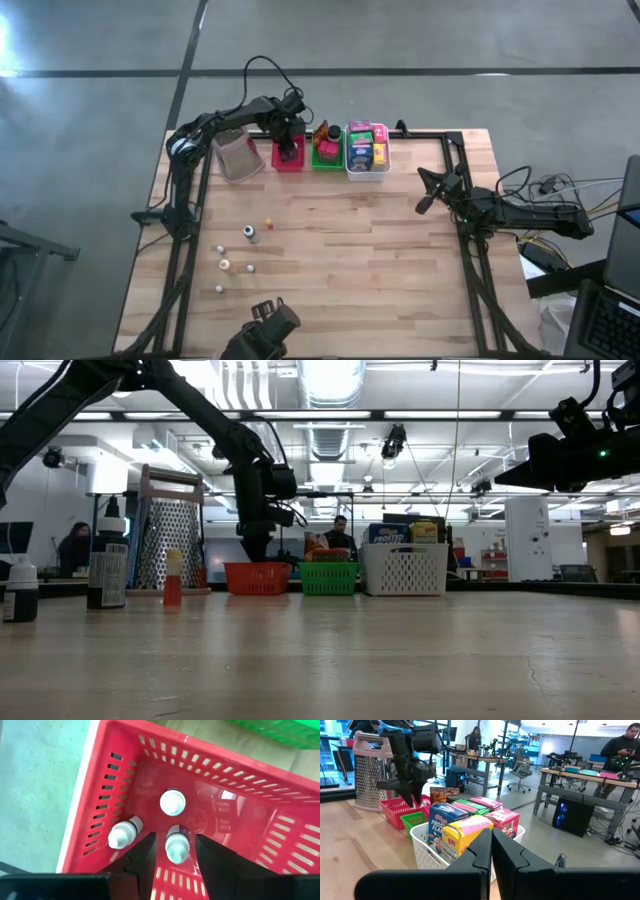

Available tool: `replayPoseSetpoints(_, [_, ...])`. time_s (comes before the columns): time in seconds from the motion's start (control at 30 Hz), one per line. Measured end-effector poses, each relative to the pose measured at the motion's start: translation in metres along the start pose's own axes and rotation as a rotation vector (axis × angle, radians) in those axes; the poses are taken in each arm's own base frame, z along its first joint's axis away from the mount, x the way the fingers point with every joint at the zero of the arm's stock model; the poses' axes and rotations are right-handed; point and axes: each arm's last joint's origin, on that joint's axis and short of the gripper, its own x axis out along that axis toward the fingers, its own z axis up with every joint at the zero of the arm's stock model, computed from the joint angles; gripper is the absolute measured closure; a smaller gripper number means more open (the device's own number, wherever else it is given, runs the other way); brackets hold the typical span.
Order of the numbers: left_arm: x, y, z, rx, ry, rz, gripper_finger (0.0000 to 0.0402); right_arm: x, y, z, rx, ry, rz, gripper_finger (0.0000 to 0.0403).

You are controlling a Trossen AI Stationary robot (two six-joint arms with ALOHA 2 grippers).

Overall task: Pick & Place Kitchen Items
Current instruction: Put the large black food coloring bottle into the red bin

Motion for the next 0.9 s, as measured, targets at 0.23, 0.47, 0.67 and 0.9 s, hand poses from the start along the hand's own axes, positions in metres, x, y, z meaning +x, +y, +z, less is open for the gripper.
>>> replayPoseSetpoints(0.23, [-0.013, 0.002, 0.004, 0.000, 0.019, -0.004, 0.0259, 0.000, 0.000, 0.000, 0.000, 0.000, 0.000, 0.0394])
replayPoseSetpoints(0.47, [-0.037, 0.007, 0.013, 0.000, 0.004, 0.007, 0.0259, 0.000, 0.000, 0.000, 0.000, 0.000, 0.000, 0.0394])
replayPoseSetpoints(0.67, [-0.072, 0.012, 0.021, -0.004, -0.006, 0.012, 0.0259, 0.000, 0.000, 0.000, 0.000, 0.000, 0.000, 0.0394])
replayPoseSetpoints(0.9, [-0.124, 0.011, 0.023, -0.026, 0.006, 0.004, 0.0259, 0.000, 0.000, 0.000, 0.000, 0.000, 0.000, 0.0394])
